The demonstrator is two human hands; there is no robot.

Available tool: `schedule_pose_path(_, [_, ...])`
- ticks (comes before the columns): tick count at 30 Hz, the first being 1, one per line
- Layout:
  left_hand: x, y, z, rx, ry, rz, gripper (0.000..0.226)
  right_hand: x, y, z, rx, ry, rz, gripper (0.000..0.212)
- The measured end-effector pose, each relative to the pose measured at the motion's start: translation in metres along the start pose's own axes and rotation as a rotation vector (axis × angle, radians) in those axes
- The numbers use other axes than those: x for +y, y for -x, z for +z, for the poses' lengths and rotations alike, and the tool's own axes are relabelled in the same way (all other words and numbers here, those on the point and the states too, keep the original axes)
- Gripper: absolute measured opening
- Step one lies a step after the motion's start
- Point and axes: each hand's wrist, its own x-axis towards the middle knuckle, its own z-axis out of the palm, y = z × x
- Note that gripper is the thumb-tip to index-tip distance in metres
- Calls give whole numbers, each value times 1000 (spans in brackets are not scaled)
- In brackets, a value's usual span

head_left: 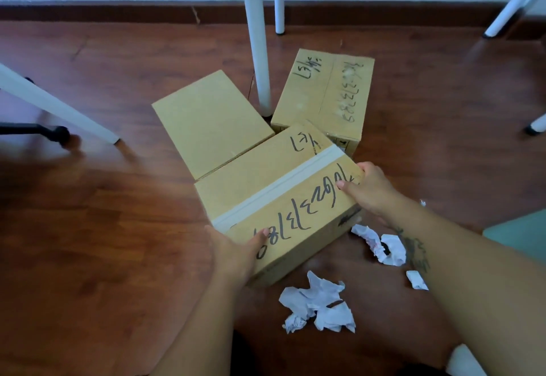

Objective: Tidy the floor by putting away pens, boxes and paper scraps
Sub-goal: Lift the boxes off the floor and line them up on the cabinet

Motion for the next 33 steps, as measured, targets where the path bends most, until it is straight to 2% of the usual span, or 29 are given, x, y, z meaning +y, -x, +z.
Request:
schedule_pose_path(4, [51, 47, -25, -43, 33, 142, 80, -24, 57, -47, 67, -86, -1, 57])
schedule_pose_path(6, [78, 70, -38, -89, 35, 235, 67, -38, 89, -74, 102, -131, 15, 53])
schedule_pose_path(10, [147, 127, -70, -184, 22, 392, 72, -74, 162, -143, 206, -275, -14, 31])
schedule_pose_path(17, [285, 266, -116, -298, 26, 742, 44, -138, 311, -282, 440, -436, -116, 55])
schedule_pose_path(18, [301, 287, -121, -326, 29, 777, 42, -145, 330, -302, 464, -455, -137, 52])
schedule_pose_path(19, [316, 310, -126, -348, 23, 832, 41, -153, 357, -320, 498, -469, -159, 43])
schedule_pose_path(21, [343, 361, -137, -393, 36, 921, 41, -164, 411, -358, 588, -500, -229, 39])
schedule_pose_path(25, [391, 432, -147, -441, 98, 1000, 57, -179, 496, -420, 748, -529, -319, 49])
schedule_pose_path(33, [458, 579, -133, -604, 111, 1192, 40, -149, 625, -520, 1008, -556, -360, 55])
